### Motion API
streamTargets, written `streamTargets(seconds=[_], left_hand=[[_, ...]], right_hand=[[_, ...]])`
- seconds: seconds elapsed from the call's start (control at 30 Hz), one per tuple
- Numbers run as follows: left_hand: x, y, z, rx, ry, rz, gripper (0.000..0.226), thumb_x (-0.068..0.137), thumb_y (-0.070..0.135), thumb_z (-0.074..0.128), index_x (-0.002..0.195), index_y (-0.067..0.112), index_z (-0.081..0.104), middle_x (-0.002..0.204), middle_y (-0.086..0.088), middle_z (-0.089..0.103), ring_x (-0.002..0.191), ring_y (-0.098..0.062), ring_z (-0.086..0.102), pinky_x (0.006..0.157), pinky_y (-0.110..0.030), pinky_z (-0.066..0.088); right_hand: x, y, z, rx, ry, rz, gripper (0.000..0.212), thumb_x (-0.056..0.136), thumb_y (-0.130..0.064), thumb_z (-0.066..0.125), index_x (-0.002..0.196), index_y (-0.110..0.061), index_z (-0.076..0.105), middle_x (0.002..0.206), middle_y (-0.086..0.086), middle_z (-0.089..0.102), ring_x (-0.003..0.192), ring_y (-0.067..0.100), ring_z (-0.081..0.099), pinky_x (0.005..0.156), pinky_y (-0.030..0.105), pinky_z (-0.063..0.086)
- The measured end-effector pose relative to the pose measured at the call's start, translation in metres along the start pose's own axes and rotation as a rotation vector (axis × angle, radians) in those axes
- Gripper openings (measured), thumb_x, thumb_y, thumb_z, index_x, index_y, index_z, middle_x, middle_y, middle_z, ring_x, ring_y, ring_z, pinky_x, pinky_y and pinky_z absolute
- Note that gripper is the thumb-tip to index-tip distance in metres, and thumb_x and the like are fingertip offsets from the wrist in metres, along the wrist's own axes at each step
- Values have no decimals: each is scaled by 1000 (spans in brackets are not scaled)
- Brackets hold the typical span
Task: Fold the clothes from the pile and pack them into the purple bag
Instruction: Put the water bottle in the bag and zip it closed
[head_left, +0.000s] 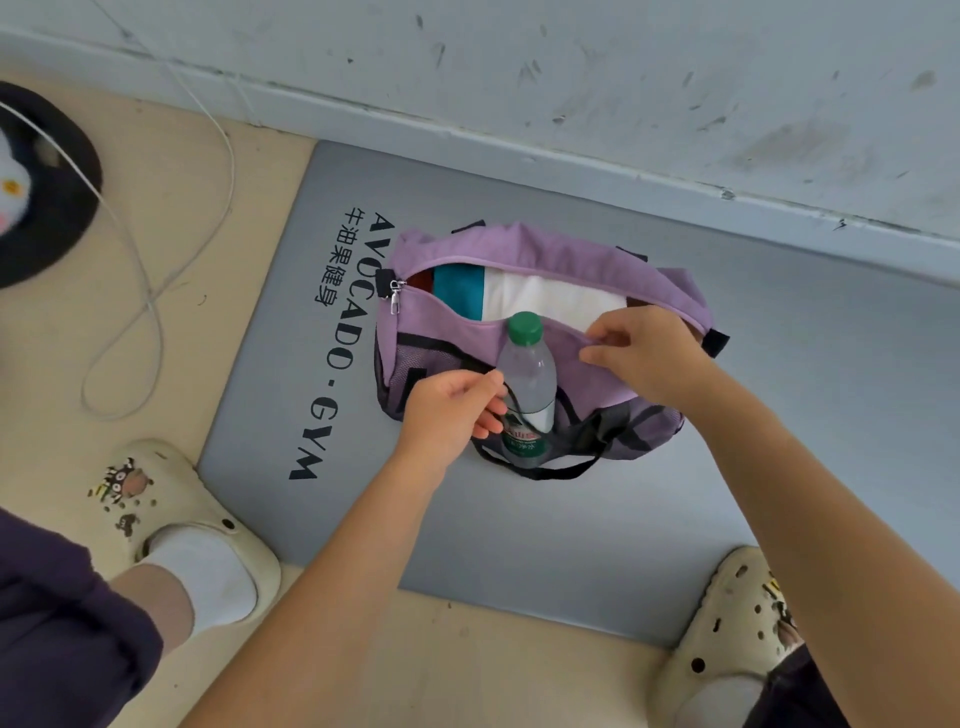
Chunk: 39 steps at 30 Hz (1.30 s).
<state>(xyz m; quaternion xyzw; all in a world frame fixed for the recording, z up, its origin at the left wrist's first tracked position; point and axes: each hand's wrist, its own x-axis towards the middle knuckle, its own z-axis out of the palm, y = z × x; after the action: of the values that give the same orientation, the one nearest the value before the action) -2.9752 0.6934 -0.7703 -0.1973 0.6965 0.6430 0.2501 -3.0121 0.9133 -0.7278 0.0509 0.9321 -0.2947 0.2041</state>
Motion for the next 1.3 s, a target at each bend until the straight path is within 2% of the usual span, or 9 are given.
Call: streamTargets(seconds=[0.1, 0.17, 0.23, 0.43, 0.57, 0.7, 0.97, 1.17, 1.3], left_hand=[[8, 10, -21, 28, 248, 93, 29, 89, 43, 66, 71, 20, 69, 63, 4, 69, 51, -8, 61, 48, -22, 50], [19, 22, -43, 22, 524, 179, 28, 84, 50, 65, 71, 26, 63, 64, 5, 67, 58, -8, 62, 58, -26, 52], [35, 36, -62, -3, 618, 206, 23, 81, 51, 67, 75, 30, 60, 75, 11, 65, 70, -7, 62, 66, -25, 50], [67, 53, -84, 113, 174, 81, 23, 86, 32, 73, 76, 12, 70, 77, -3, 68, 75, -18, 62, 72, -33, 53], [66, 53, -102, -321, 56, -34, 12, 85, 15, 75, 86, 4, 71, 75, -9, 70, 73, -20, 67, 62, -25, 58], [63, 45, -112, -505, -75, -81, 16, 85, 10, 73, 98, 0, 70, 82, -9, 73, 74, -15, 69, 67, -22, 57], [65, 36, -119, -471, -72, -50, 16, 85, 15, 73, 98, 6, 72, 84, -6, 71, 74, -13, 66, 68, -21, 57], [62, 25, -116, -502, -53, 21, 7, 87, 15, 71, 80, 15, 73, 74, 0, 69, 69, -9, 64, 67, -20, 56], [60, 20, -113, -505, -44, 45, 8, 87, 14, 72, 79, 16, 73, 73, -1, 68, 71, -10, 64, 67, -21, 55]], right_hand=[[2, -12, -4, -48, 51, -17, 12, 90, -27, 65, 99, -22, 70, 88, -9, 67, 83, 9, 60, 68, 17, 41], [7, -36, -6, 19, 178, -63, 11, 90, -27, 65, 99, -22, 69, 86, -12, 66, 78, 2, 59, 66, 10, 41], [12, -70, 1, 86, 241, -152, 10, 89, -21, 65, 97, -18, 71, 86, -7, 69, 76, 5, 62, 70, 14, 47], [34, -150, 57, -46, 34, -295, 10, 88, -22, 63, 93, -15, 69, 87, 1, 70, 81, 18, 64, 78, 37, 53], [45, -161, 83, -219, 104, -226, 43, 78, -49, 74, 89, -16, 50, 82, 1, 63, 73, 22, 57, 64, 36, 46], [50, -163, 91, -117, 121, -158, 47, 78, -40, 77, 97, -12, 44, 78, 3, 64, 71, 26, 61, 62, 38, 49], [46, -159, 89, -78, 222, -250, 11, 89, -19, 62, 100, -15, 61, 79, 5, 71, 69, 24, 67, 66, 40, 56], [50, -158, 79, 562, -61, -4, 15, 93, 1, 57, 88, -13, 61, 84, 16, 69, 71, 26, 67, 75, 35, 59], [50, -160, 76, 739, -187, 143, 15, 95, 1, 54, 87, -11, 58, 78, 14, 68, 57, 15, 66, 60, 21, 57]])
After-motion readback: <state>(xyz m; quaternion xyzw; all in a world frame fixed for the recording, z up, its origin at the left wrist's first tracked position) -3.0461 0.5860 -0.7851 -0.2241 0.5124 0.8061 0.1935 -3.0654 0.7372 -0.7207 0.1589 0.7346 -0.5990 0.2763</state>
